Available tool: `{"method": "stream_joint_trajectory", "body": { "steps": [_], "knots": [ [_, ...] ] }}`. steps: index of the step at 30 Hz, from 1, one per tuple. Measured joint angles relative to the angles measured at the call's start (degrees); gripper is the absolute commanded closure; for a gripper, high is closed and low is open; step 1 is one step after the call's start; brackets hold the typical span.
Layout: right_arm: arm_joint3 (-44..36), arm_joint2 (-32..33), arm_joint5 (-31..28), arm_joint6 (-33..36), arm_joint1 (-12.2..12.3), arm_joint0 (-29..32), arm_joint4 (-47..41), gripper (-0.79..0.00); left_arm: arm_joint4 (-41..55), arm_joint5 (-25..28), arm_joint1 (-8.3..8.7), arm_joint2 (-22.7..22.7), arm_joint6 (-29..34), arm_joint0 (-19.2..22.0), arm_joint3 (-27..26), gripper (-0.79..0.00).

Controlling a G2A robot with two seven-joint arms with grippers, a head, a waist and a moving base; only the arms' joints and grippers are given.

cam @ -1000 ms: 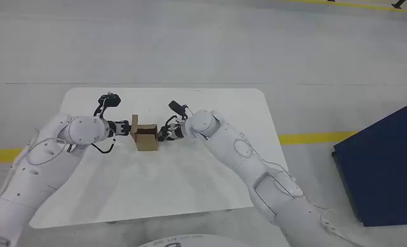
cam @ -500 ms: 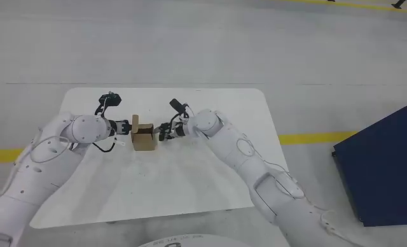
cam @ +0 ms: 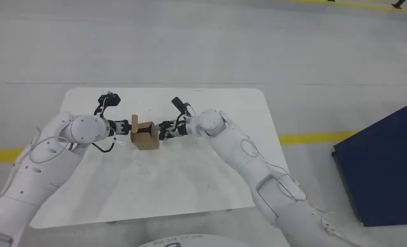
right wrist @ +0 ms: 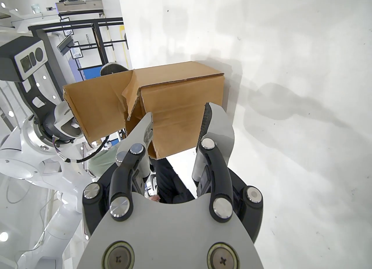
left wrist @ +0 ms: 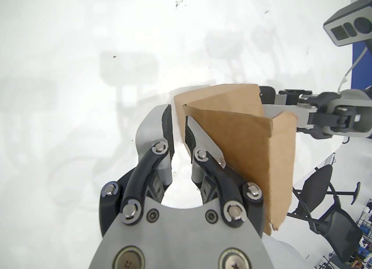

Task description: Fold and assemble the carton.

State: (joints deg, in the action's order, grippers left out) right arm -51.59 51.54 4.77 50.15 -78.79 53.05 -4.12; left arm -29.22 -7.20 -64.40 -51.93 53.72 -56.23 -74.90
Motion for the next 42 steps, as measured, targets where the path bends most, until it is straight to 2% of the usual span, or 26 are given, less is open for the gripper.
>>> {"method": "stream_joint_trajectory", "body": {
  "steps": [7,19,30,34,35,36,38,42],
  "knots": [
    [0.3,1.0,-0.3,1.2,0.1,0.0,-2.0,-0.366,-0.3,0.0,-0.1,-0.3,0.1,-0.1,0.0,-0.169],
    [0.1,0.0,-0.2,1.6,-0.1,-0.1,-1.3,-0.376,-2.2,-1.6,-0.51,0.4,1.3,0.6,-0.9,-0.2],
    [0.6,-2.6,1.8,-0.9,-0.8,-0.7,2.0,-0.326,-3.3,-2.5,-1.02,1.1,1.9,1.3,-0.6,-0.206],
    [0.8,-1.9,0.6,-1.0,-0.8,-0.6,0.5,-0.419,-3.6,-2.7,-1.21,1.2,2.1,1.5,-0.5,-0.209],
    [0.9,-1.4,0.2,-0.7,-0.7,-0.5,-0.2,-0.499,-3.6,-2.8,-1.24,1.2,2.1,1.6,-0.4,-0.212],
    [0.9,-0.9,-0.2,-0.5,-0.7,-0.5,-1.0,-0.536,-3.7,-2.8,-1.26,1.2,2.1,1.6,-0.3,-0.212],
    [1.1,0.2,-1.2,0.4,-0.5,-0.2,-2.8,-0.767,-3.7,-2.7,-1.3,1.1,2.1,1.6,0.0,-0.212],
    [1.1,1.6,-2.0,2.2,-0.1,0.1,-5.2,-0.785,-3.6,-2.6,-1.31,0.6,2.2,1.6,0.2,-0.212]
  ]
}}
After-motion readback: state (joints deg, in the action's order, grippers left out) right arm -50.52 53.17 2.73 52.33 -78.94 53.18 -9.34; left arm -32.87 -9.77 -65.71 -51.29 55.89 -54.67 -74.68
